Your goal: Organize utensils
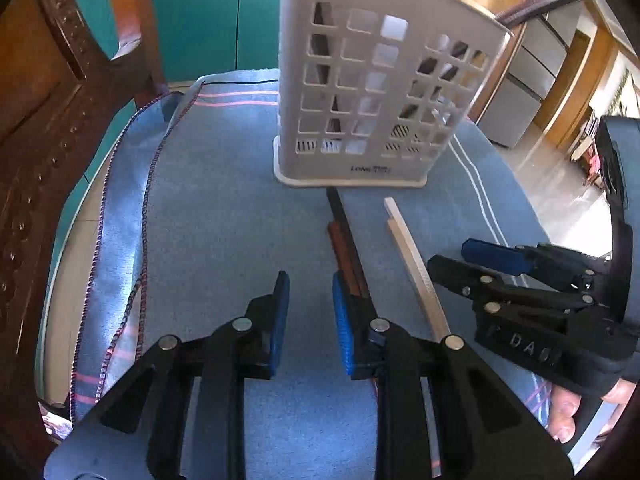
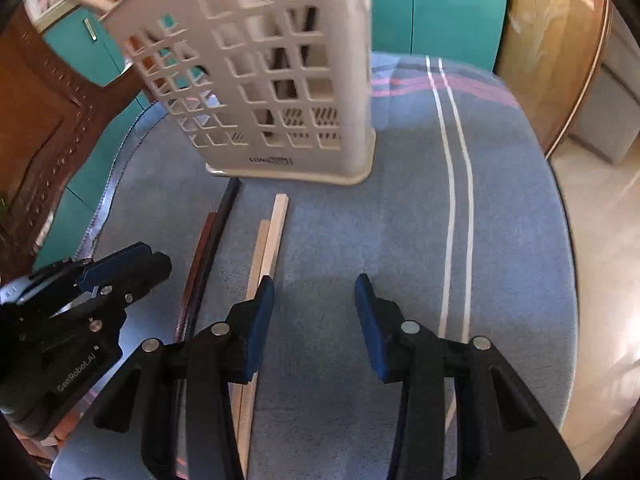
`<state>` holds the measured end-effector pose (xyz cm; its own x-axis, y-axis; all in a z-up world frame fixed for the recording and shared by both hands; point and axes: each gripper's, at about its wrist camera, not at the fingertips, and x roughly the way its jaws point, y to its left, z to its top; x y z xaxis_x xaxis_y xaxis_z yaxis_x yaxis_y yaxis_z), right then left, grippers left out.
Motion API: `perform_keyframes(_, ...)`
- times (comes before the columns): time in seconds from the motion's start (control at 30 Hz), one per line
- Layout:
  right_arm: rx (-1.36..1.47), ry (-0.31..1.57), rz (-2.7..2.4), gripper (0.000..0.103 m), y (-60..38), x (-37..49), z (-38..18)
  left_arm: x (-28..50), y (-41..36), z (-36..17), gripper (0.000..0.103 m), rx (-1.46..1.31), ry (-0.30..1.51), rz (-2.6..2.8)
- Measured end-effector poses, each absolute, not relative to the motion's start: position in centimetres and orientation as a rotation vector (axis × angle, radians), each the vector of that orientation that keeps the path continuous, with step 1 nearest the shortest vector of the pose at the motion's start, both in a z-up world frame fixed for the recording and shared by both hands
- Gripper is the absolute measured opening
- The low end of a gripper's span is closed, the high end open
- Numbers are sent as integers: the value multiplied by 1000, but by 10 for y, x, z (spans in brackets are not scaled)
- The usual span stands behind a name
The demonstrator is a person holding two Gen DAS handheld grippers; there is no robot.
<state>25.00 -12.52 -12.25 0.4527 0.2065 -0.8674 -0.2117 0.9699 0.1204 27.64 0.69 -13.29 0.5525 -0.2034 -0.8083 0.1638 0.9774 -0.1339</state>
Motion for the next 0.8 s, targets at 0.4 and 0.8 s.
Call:
perform_keyframes(0.4,-18,1063,409,42,-105,234,-118,282,29,-130,23,-110,976,-159)
perform_keyframes(0.8,62,972,287,1,-125,231,-98,283,27,-132,23,-102,971,-194)
